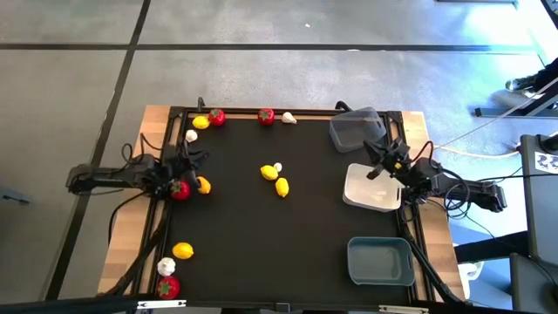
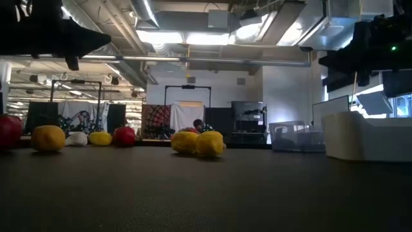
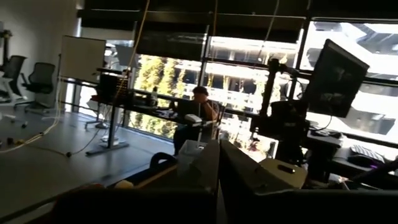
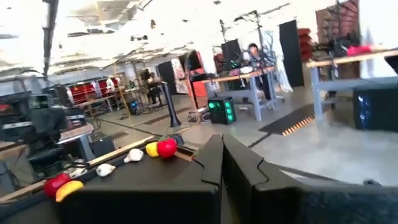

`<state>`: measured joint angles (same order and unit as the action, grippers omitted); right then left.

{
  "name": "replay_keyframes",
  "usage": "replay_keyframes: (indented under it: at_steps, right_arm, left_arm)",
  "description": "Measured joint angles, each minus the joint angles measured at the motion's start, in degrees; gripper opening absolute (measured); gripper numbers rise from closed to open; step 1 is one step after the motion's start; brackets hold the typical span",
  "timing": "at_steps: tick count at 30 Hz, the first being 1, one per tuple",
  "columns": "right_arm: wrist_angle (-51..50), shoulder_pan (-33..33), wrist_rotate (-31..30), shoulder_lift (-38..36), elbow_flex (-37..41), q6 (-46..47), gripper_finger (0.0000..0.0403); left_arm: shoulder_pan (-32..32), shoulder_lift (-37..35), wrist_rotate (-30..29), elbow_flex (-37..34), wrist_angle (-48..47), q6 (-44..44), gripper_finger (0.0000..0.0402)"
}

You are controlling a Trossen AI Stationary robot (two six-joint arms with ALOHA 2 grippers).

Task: Sort produce into baskets
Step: Put the lemon into the black bin

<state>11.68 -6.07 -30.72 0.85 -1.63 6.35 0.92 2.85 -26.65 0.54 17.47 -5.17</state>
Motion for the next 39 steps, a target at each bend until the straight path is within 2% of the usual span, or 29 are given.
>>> replay_keyframes:
  at_steps: [6, 11, 20, 27, 39]
  right_arm:
    - [1.2, 0.0, 1.9, 1.1, -0.1, -4.5, 0.0010]
    - [1.0, 0.0, 3.8, 2.7, -0.1, -6.2, 0.0010]
    - [2.2, 0.0, 4.0, 5.6, -0.2, -6.1, 0.0010]
    - [1.8, 0.0, 5.8, 6.2, -0.2, -3.4, 0.0010]
    - [1.6, 0.0, 7.4, 6.2, -0.3, -4.6, 0.0010]
  left_arm:
    - [3.8, 4.9, 0.2, 0.0, 2.6, -0.8, 0.0005]
    - [5.2, 11.0, 3.7, 1.4, 3.4, 0.0, 0.0005]
    - [5.3, 23.0, 3.7, 5.0, 9.5, 4.3, 0.0005]
    - [5.3, 31.3, 4.9, 6.1, 19.3, 5.2, 0.0005]
    - [5.3, 46.3, 6.5, 14.8, 19.8, 5.1, 0.0005]
